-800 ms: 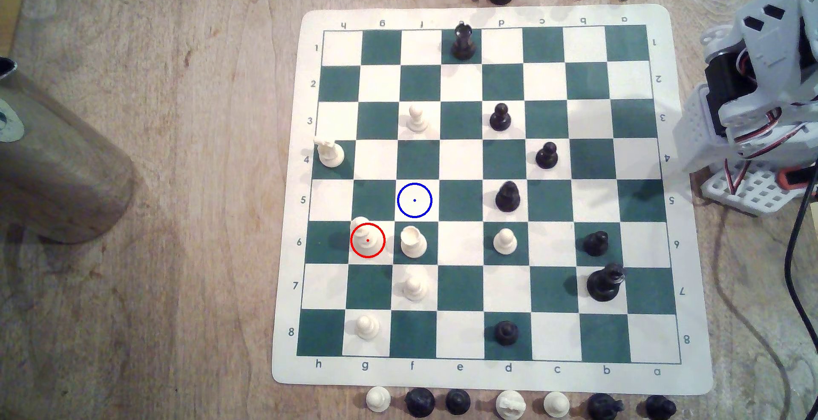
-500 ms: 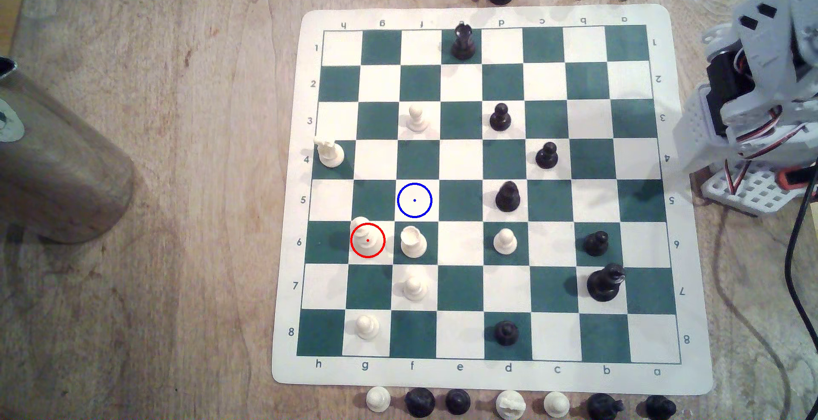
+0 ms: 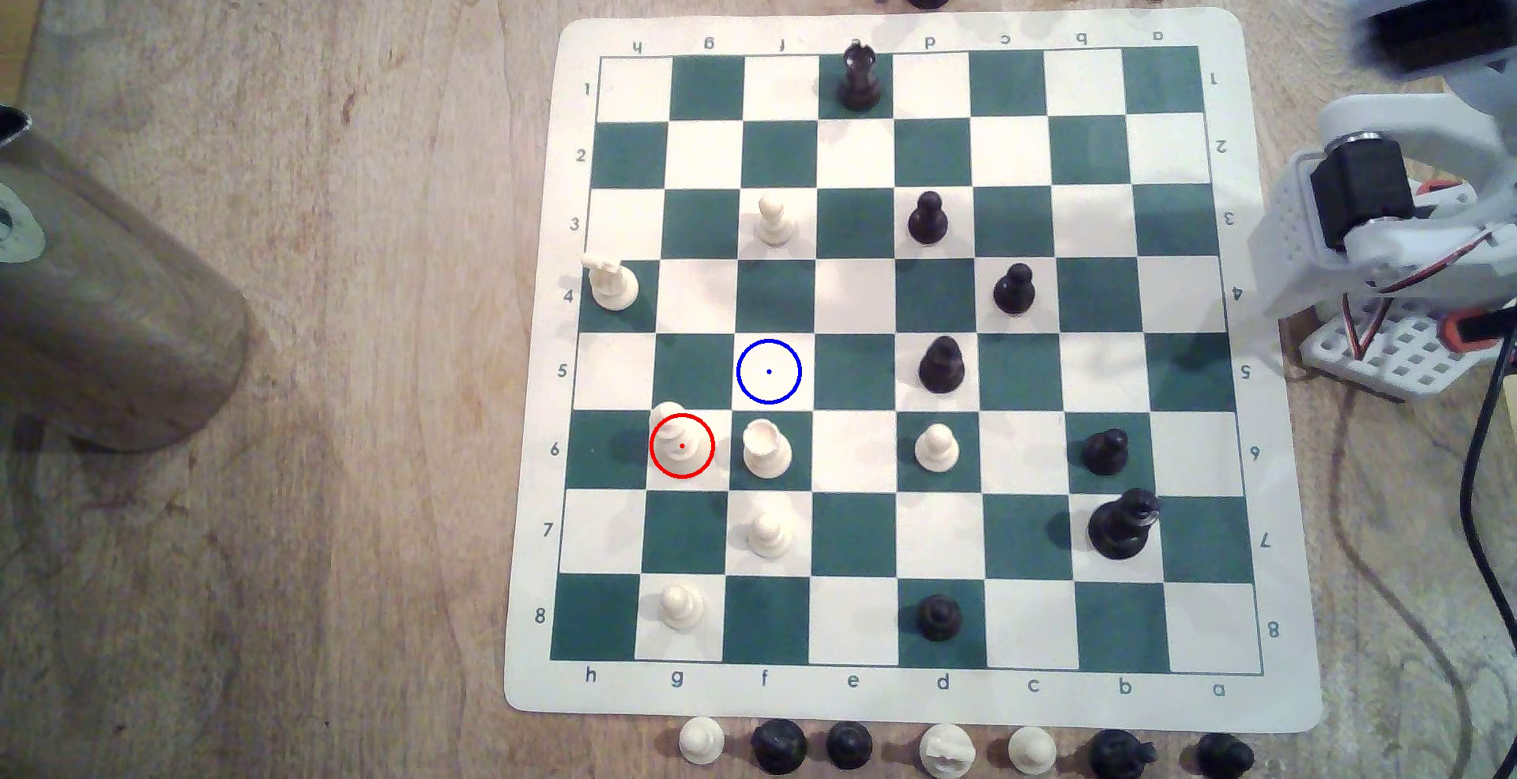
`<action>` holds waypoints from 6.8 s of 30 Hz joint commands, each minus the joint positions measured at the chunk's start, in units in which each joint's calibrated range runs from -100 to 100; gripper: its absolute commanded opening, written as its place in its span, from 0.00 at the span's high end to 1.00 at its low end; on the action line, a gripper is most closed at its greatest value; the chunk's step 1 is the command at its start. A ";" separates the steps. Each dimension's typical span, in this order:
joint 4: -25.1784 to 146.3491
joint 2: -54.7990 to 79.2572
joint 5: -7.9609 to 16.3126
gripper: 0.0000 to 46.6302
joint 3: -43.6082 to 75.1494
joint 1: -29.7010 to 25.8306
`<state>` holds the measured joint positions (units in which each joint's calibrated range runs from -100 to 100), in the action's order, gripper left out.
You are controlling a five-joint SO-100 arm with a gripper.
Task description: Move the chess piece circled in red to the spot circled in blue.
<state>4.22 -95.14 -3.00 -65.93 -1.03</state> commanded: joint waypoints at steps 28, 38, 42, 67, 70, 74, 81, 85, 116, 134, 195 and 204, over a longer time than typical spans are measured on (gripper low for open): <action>54.74 54.56 3.08 0.82 41.63 -12.93; 54.25 73.15 7.08 0.63 58.77 -10.04; 53.84 79.86 8.11 0.60 62.57 -9.33; 48.27 102.87 13.48 0.62 75.90 -7.69; 47.46 103.71 13.53 0.62 75.90 -7.61; 46.64 104.56 13.53 0.63 75.63 -7.53; 45.00 107.28 13.43 0.67 75.45 -8.24; 44.34 108.64 13.48 0.66 75.09 -8.08; 42.87 110.59 13.48 0.92 74.99 -9.02; 43.93 109.74 13.19 0.69 74.09 -8.78; 33.04 85.04 10.70 1.00 39.64 -4.40; 32.06 89.71 10.40 1.00 39.91 -3.54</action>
<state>37.77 -4.65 7.45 -28.15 -5.24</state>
